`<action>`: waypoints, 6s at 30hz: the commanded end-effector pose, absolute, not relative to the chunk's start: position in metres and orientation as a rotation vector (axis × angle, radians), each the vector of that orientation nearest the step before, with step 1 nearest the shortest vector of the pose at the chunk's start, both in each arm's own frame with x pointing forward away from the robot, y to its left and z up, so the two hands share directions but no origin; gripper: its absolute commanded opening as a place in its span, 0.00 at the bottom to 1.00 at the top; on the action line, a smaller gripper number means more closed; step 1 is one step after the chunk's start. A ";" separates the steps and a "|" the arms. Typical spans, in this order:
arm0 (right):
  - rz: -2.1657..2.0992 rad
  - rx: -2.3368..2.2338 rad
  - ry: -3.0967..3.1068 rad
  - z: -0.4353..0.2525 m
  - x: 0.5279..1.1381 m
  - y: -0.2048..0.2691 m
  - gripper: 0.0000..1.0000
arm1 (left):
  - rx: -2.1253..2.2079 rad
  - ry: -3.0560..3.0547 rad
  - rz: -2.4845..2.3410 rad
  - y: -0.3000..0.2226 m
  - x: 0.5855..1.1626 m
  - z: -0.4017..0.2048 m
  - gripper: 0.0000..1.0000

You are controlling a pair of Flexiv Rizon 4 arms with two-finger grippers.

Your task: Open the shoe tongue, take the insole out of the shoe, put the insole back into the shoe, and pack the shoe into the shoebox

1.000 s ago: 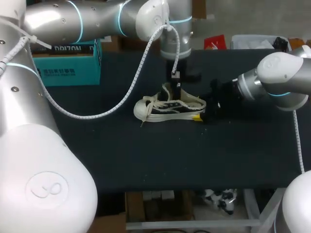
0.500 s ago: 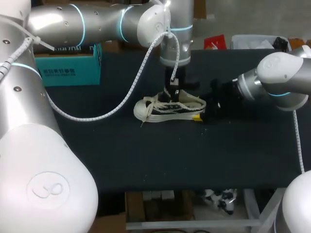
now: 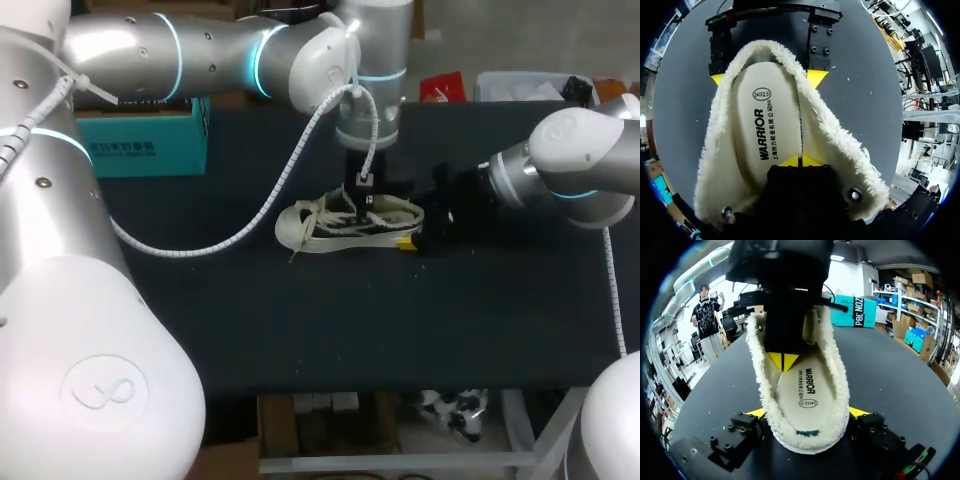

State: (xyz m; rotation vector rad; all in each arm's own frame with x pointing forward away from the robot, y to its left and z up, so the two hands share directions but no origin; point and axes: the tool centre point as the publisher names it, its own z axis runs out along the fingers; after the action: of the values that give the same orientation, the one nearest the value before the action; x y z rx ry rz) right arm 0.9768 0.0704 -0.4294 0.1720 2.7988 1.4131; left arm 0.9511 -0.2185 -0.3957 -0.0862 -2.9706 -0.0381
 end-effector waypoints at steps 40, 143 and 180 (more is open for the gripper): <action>1.417 0.173 2.797 -0.434 0.979 0.071 0.00 | -0.100 -3.202 -0.127 -0.204 0.983 -0.508 0.30; 1.417 0.173 2.797 -0.434 0.979 0.071 0.00 | 0.265 -3.332 0.488 -0.277 0.963 -0.327 0.42; 1.394 0.187 2.797 -0.430 0.974 0.068 1.00 | 0.163 -3.253 0.843 -0.290 0.949 -0.269 0.00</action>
State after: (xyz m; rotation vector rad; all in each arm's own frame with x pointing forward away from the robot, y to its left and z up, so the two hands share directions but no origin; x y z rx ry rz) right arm 0.9785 0.0699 -0.4295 0.1734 2.7980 1.4097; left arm 0.9547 -0.2939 -0.2727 0.1644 -3.2576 0.8093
